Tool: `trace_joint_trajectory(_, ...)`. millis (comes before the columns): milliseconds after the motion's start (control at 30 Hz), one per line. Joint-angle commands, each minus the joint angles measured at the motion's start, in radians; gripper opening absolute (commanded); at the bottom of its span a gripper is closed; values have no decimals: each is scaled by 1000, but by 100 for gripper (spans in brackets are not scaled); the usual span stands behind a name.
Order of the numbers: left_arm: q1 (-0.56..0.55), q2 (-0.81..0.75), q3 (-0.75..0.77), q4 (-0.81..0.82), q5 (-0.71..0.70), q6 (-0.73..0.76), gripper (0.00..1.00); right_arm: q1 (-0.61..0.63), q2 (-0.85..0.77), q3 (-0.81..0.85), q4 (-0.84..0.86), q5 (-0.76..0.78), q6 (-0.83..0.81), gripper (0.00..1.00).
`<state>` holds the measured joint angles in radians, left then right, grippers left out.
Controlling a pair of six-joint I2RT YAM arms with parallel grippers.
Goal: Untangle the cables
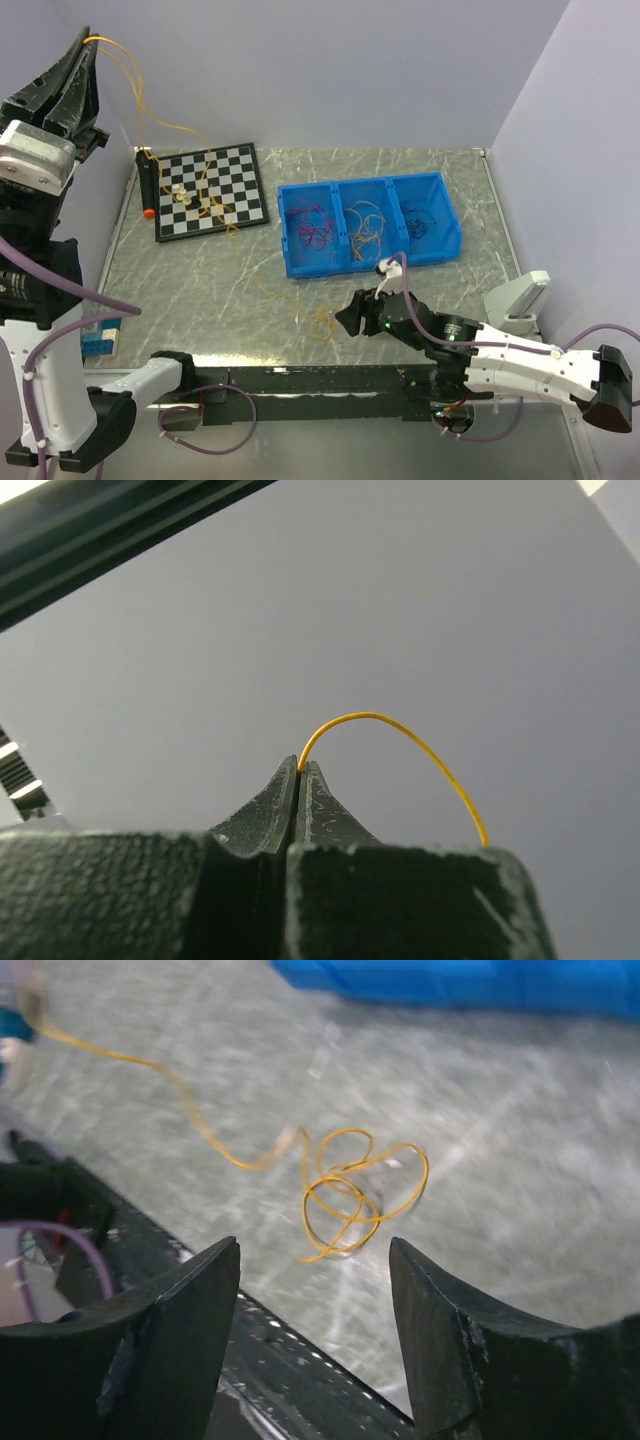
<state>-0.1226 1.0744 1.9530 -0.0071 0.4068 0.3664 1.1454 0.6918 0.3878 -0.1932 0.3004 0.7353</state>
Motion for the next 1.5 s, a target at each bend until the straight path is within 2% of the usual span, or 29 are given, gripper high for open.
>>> trace_joint_trajectory(0, 3, -25, 29, -31, 70, -70, 1, -3, -8, 147, 126, -64, -195, 69)
trace_joint_trajectory(133, 3, -33, 29, -42, 98, -110, 1, -4, 96, 278, 267, -130, -327, 73)
trace_joint_trajectory(300, 3, -45, 35, -47, 138, -144, 1, -29, 305, 434, 411, -222, -474, 79)
trace_joint_trajectory(467, 3, -54, 44, -54, 171, -165, 1, -93, 451, 557, 527, -427, -473, 81)
trace_joint_trajectory(667, 3, -73, 40, -65, 181, -167, 1, -84, 540, 614, 676, -628, -447, 84)
trace_joint_trajectory(800, 3, -82, 34, -73, 185, -156, 1, -61, 558, 619, 702, -701, -456, 84)
trace_joint_trajectory(933, 3, -88, 30, -70, 188, -162, 1, -49, 569, 628, 707, -710, -468, 84)
trace_joint_trajectory(1200, 3, -84, 66, -76, 199, -192, 1, -42, 664, 704, 683, -632, -513, 84)
trace_joint_trajectory(1467, 3, -87, 78, -73, 199, -188, 1, -3, 736, 712, 710, -650, -510, 84)
